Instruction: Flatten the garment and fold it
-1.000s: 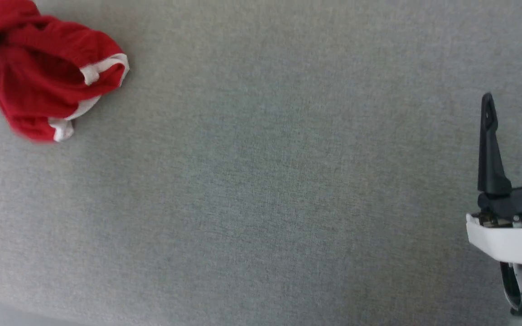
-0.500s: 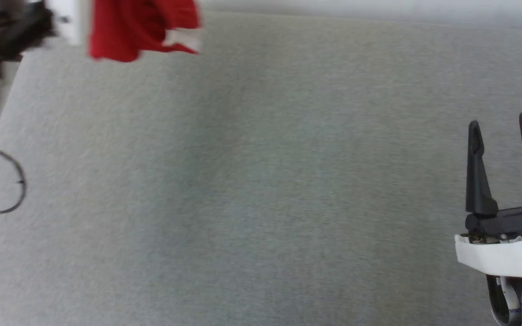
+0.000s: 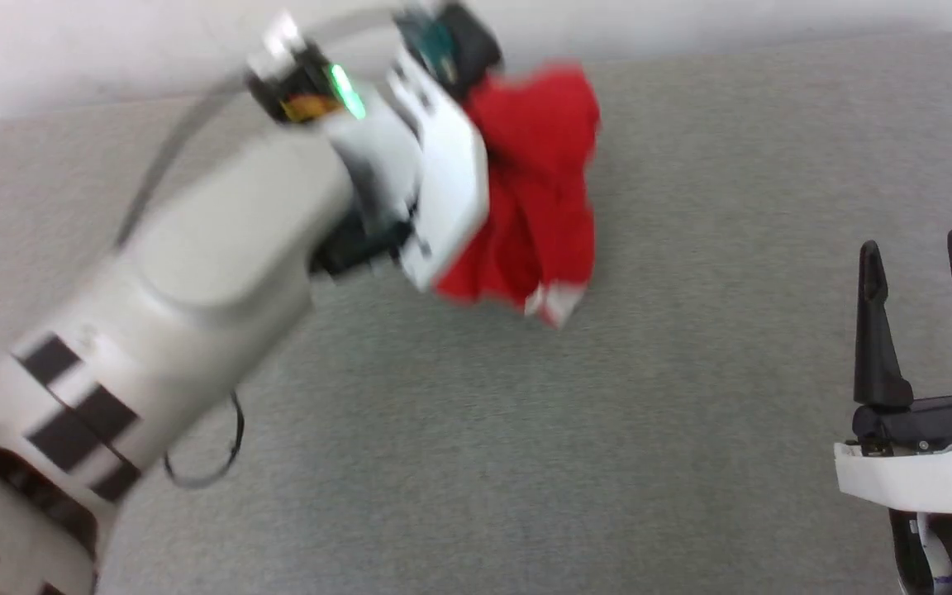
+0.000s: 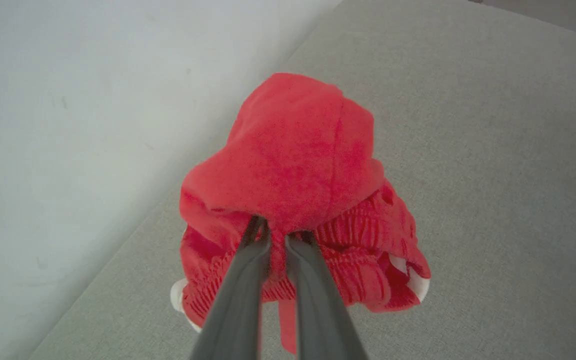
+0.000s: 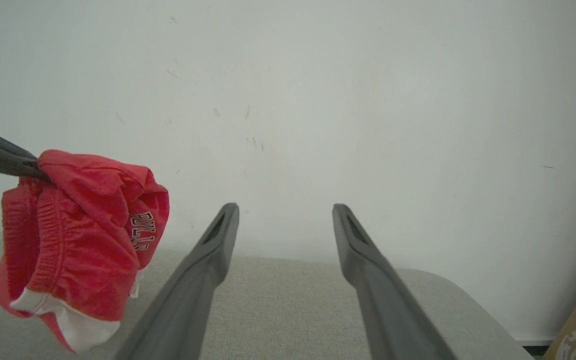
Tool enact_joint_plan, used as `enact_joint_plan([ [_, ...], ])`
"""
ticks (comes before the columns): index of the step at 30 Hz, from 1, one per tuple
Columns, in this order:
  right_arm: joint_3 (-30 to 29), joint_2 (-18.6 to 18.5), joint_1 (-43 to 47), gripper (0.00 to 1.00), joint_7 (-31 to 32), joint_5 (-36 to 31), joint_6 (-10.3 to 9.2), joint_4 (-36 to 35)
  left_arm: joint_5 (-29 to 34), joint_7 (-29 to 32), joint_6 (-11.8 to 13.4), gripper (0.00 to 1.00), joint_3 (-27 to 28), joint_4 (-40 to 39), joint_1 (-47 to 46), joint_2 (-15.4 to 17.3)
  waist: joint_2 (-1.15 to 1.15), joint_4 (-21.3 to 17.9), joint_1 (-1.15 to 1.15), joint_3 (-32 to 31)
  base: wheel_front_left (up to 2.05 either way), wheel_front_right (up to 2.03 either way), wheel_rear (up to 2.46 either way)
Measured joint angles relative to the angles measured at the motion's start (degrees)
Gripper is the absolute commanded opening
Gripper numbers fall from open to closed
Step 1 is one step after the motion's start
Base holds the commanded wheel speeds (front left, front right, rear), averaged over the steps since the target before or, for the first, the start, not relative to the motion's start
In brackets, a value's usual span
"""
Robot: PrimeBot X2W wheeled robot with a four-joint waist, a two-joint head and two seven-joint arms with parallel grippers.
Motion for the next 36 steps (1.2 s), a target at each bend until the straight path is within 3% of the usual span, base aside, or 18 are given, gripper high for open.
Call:
enact_joint_plan([
  [5,0.05,-0.01,0.13,1.0,0.01,0.74,0.0,0.16,-1.85,0.62,-0.01,0.0,-7.33,1.94,5.25,-2.08,0.0,-3.29,0.0,-0.43,0.0,0.0,0.0],
  [10,0.74,-0.01,0.34,1.0,0.01,1.09,0.0,0.63,3.64,8.0,0.0,0.0,-7.78,0.83,14.64,-2.98,0.0,-4.48,0.0,0.1,0.0,0.0,0.0],
  [13,0.8,0.0,0.3,1.0,0.01,1.09,0.0,0.93,5.95,6.17,0.01,0.0,-7.82,-0.26,17.15,-3.12,0.0,-3.98,0.01,0.45,0.0,0.0,0.0],
  [14,0.73,0.01,0.3,1.0,0.0,1.07,0.0,0.97,6.94,3.9,0.01,0.71,-7.83,-0.09,17.08,-3.2,0.0,-3.68,0.01,0.46,0.0,0.0,0.0],
  [15,0.51,-0.01,0.3,1.0,0.01,1.05,0.0,1.07,7.83,1.64,0.01,1.0,-7.88,0.25,17.09,-3.41,0.0,-3.35,0.01,0.42,0.0,0.0,0.0],
  [18,0.26,0.02,0.3,1.0,0.01,0.99,0.0,1.27,8.84,-3.52,0.01,1.0,-8.01,1.04,16.88,-3.96,0.0,-2.69,0.02,0.04,0.0,0.0,0.0],
  [19,-0.25,0.01,0.43,1.0,0.01,0.71,0.0,1.25,8.91,-9.17,0.01,1.0,-8.03,1.89,15.94,-4.46,0.0,-2.07,0.01,-0.67,0.0,0.0,0.0],
  [20,-0.25,0.01,0.43,1.0,0.01,0.71,0.0,1.25,8.91,-9.17,0.01,1.0,-8.03,1.89,15.94,-4.46,0.0,-2.07,0.01,-0.67,0.0,0.0,0.0],
  [24,-1.01,-0.01,1.53,1.0,0.01,0.03,0.0,1.18,10.36,-21.29,0.19,1.0,-5.57,2.8,13.82,-4.95,0.0,-0.45,0.01,-2.34,0.0,0.0,0.0],
  [25,-1.33,0.01,2.37,1.0,0.0,-0.31,0.0,1.16,11.76,-27.57,1.85,1.0,-3.58,2.77,13.4,-4.97,0.0,0.55,0.0,-3.18,0.0,0.0,0.0],
  [26,-1.33,0.01,2.37,1.0,0.0,-0.31,0.0,1.16,11.76,-27.57,1.85,1.0,-3.58,2.77,13.4,-4.97,0.0,0.55,0.0,-3.18,0.0,0.0,0.0],
  [31,-1.87,-0.01,3.57,1.0,0.01,-0.93,0.0,1.12,12.78,-38.64,9.39,1.0,2.36,1.93,14.05,-4.66,0.0,3.08,0.0,-5.29,0.0,0.0,0.0],
  [36,-1.98,0.01,4.43,1.0,0.01,-0.89,0.0,1.11,15.28,-40.31,18.68,1.0,13.21,-4.68,19.74,-2.58,0.0,5.36,0.01,-7.0,0.0,0.0,0.0],
])
